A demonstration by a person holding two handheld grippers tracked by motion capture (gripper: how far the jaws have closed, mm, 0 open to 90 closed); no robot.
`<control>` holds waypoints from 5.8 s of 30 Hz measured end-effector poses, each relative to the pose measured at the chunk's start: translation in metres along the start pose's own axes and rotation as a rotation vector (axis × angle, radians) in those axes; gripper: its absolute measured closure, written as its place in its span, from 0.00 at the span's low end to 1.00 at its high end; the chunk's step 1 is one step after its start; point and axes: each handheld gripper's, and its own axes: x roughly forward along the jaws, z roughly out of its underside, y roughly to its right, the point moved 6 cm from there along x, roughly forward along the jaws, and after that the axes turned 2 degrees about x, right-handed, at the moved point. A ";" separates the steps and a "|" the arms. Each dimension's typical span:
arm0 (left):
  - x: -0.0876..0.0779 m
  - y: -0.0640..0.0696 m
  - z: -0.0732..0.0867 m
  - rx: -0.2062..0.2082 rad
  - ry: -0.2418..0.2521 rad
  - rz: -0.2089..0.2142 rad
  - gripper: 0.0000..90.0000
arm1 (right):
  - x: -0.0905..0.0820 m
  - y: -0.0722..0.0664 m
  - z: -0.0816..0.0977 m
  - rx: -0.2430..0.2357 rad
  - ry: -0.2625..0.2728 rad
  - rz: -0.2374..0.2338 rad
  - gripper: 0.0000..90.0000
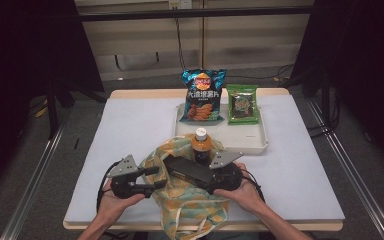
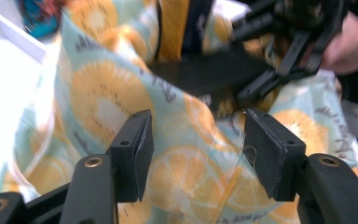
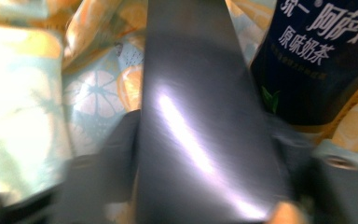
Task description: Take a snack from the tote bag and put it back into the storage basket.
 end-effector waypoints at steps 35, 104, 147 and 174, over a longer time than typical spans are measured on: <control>0.008 -0.015 -0.025 0.001 0.022 -0.047 0.46 | 0.002 -0.005 -0.001 0.001 -0.001 -0.001 0.47; -0.012 -0.007 0.028 -0.068 -0.145 0.053 0.99 | -0.061 -0.026 -0.031 -0.023 0.169 -0.083 0.48; -0.037 -0.022 0.007 -0.055 0.112 -0.156 0.10 | -0.086 -0.001 -0.083 -0.070 0.249 -0.113 0.48; -0.036 -0.025 0.011 -0.062 0.073 -0.193 0.12 | -0.111 0.059 -0.102 -0.014 0.320 -0.016 0.48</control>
